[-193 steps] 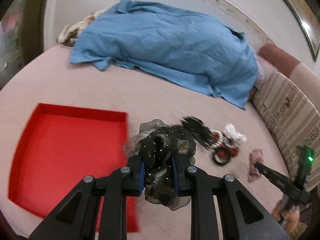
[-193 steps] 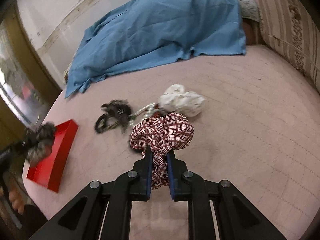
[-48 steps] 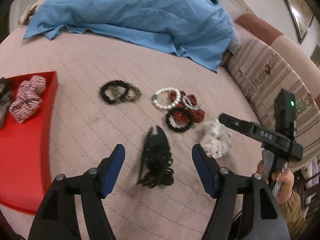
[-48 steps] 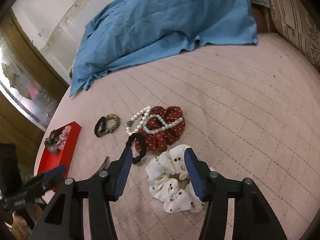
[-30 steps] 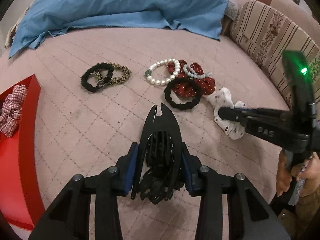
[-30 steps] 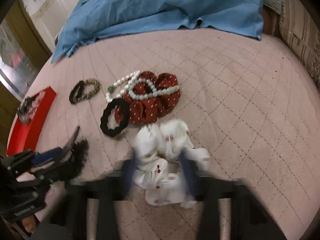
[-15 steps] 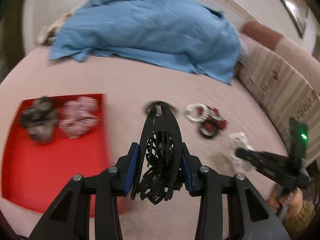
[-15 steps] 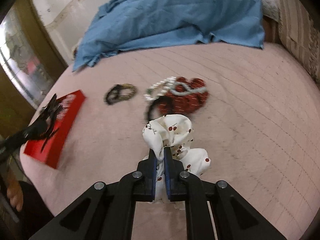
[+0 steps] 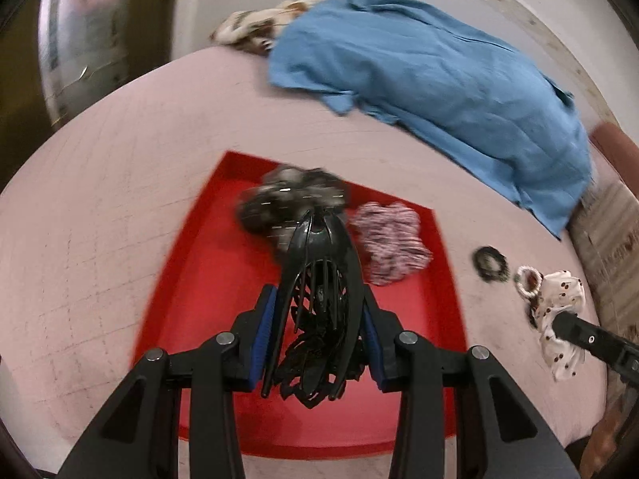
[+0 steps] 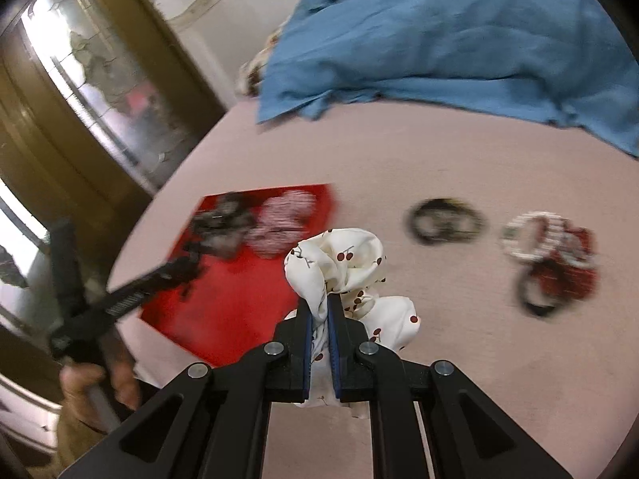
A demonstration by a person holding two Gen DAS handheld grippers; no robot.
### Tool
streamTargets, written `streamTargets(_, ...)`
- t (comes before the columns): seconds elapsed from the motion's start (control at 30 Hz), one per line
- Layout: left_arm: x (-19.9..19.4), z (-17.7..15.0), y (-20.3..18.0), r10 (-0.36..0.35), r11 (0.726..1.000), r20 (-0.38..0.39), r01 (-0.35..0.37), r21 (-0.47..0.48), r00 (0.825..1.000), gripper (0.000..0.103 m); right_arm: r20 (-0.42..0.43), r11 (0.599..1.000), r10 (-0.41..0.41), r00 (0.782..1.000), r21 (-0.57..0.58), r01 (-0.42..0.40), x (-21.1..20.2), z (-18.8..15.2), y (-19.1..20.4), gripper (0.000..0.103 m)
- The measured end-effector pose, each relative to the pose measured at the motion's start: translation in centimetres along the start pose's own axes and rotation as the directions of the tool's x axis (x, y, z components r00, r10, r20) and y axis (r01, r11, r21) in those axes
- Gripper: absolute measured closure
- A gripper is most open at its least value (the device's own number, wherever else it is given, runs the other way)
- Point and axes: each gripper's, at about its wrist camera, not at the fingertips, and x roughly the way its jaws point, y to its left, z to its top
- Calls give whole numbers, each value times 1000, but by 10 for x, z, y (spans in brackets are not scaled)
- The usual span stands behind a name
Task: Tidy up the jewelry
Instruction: 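Carry the claw clip and white scrunchie into the red tray and release both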
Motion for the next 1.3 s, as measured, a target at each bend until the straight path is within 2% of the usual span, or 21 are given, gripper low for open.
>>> streamTargets(0.1,5,1,8,32,999,-3,-32,1,999,64,-42,1000,22,999,-18,-23,31,9,28,93)
streamTargets(0.3,15,2,8,92,994,4,-92,56,996,64,-117,999,1,993,-47,-7,89,16,55,93)
streamTargets(0.43,20,3,12,92,994,-11,-91,52,996,64,-151,999,5,989,-41,-12,112,15,61,92)
streamTargets(0.63,11,8,15,36,999,20,-36,14,999,64,-182,999,9,983,-40,-17,131,17,67,92)
streamTargets(0.73,5,8,16,15,1000,49,-16,9,999,58,-188,999,14,982,-30,-20,135,18,67,86)
streamTargets(0.8,1,9,18,15,1000,69,-15,-4,998,56,-185,999,24,982,-17,-27,134,19,65,76)
streamTargets(0.97,-7,9,22,10,1000,111,-6,-30,994,56,-171,999,33,985,-9,-35,127,18,66,71)
streamTargets(1.13,-15,8,22,13,999,152,-8,-33,988,44,-141,999,47,989,-9,-48,111,19,67,63)
streamTargets(1.3,-17,8,28,43,997,160,-33,-64,986,42,-101,998,58,993,12,-57,89,19,57,56)
